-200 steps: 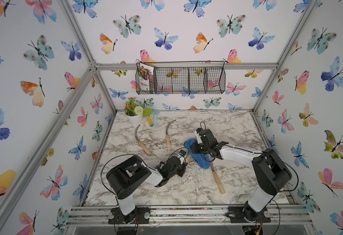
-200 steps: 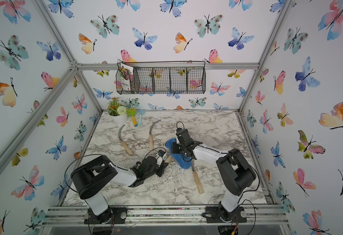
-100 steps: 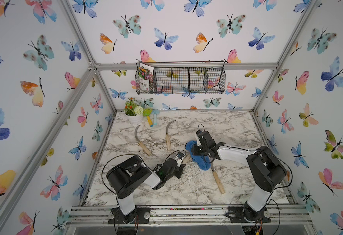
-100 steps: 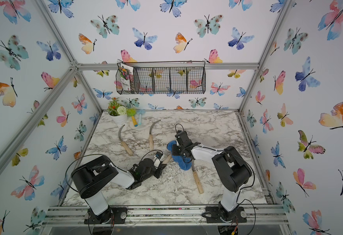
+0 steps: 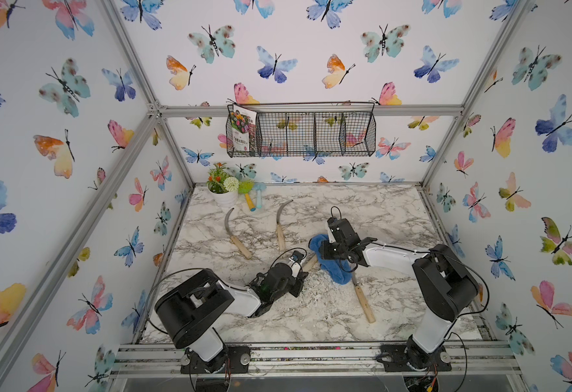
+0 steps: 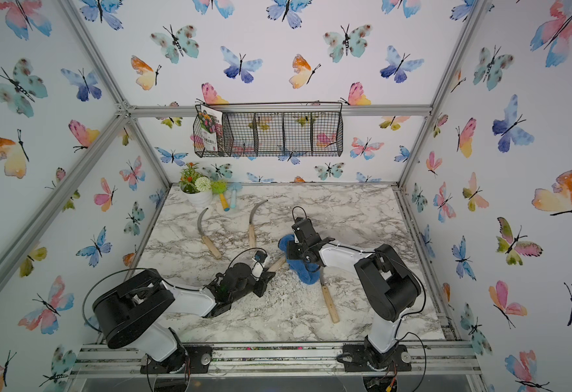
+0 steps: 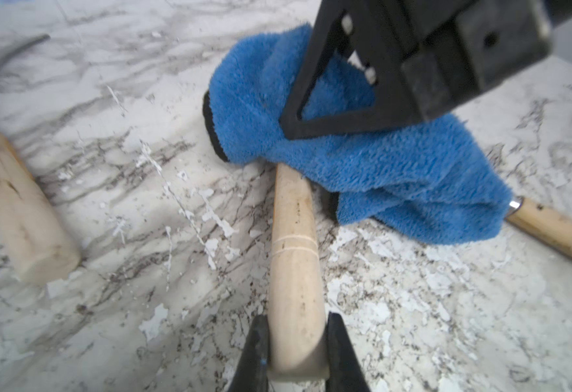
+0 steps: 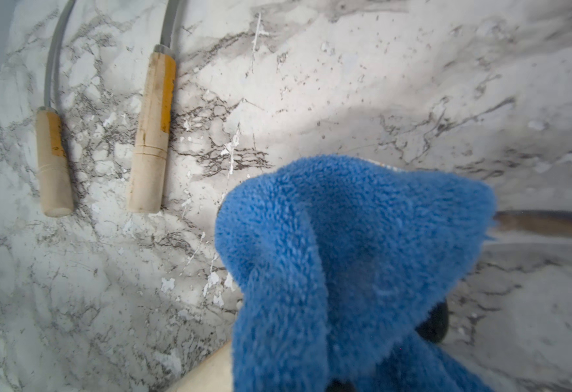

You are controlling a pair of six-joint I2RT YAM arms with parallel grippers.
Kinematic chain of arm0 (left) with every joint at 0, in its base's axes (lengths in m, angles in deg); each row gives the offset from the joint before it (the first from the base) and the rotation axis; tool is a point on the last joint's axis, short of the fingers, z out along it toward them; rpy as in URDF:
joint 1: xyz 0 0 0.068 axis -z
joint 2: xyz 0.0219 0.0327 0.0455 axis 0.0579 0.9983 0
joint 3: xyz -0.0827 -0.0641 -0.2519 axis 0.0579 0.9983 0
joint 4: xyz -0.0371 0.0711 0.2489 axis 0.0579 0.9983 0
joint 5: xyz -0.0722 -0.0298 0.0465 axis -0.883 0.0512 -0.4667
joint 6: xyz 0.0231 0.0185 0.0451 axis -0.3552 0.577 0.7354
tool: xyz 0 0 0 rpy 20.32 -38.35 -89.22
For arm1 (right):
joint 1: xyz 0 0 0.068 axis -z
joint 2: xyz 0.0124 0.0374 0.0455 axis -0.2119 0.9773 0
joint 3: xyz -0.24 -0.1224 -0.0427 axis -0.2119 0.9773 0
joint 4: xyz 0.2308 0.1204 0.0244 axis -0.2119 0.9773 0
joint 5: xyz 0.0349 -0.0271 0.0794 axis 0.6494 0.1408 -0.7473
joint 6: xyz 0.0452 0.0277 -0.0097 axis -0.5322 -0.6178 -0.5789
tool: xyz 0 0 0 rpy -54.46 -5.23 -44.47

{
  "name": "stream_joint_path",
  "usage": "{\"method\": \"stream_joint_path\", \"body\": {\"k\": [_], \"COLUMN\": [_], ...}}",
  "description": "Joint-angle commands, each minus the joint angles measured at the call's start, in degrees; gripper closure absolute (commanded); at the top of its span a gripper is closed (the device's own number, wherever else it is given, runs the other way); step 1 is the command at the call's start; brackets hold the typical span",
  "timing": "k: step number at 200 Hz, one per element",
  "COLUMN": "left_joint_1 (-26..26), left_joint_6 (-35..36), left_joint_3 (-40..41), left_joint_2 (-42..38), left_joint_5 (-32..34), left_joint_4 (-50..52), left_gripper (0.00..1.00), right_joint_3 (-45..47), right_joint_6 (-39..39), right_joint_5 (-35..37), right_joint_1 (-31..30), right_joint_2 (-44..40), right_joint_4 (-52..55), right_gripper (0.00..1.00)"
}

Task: Wipe small sickles with rags
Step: Wipe the small sickle.

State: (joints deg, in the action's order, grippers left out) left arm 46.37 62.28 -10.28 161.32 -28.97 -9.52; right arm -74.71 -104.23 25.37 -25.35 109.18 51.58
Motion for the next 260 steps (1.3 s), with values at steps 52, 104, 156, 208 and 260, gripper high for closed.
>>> {"method": "stream_joint_path", "body": {"k": [52, 104, 156, 208, 260], "left_joint_1": [-0.6, -2.1, -3.5, -3.6, -3.6], "left_joint_6": [3.5, 6.8, 9.2, 9.1, 8.9], "left_joint_3": [-1.8, -0.2, 3.7, 5.8, 6.1], "left_joint_2": [-6.3, -3.6, -1.8, -5.2, -6.7], "left_joint_5": [3.0, -0.5, 3.6, 2.3, -1.5], "left_joint_4": [-0.4, -4.2, -12.4, -12.6, -11.3], "left_gripper": [1.00, 1.00, 1.00, 1.00, 1.00], "right_joint_3": [-1.1, -3.1, -2.7, -1.6, -4.1], "right_joint_6": [1.0, 1.1, 1.1, 1.9, 2.7], "right_joint_5": [1.4, 0.7, -1.2, -1.1, 6.1], "right_joint_1": [-0.7, -3.2, -8.6, -8.4, -1.8], "right_joint_2": [-4.3, -2.5, -5.5, -2.3, 3.6], "right_joint_4": [2.9, 4.1, 3.2, 1.6, 6.0], "right_gripper": [0.98, 0.98, 0.98, 0.98, 0.98]}}
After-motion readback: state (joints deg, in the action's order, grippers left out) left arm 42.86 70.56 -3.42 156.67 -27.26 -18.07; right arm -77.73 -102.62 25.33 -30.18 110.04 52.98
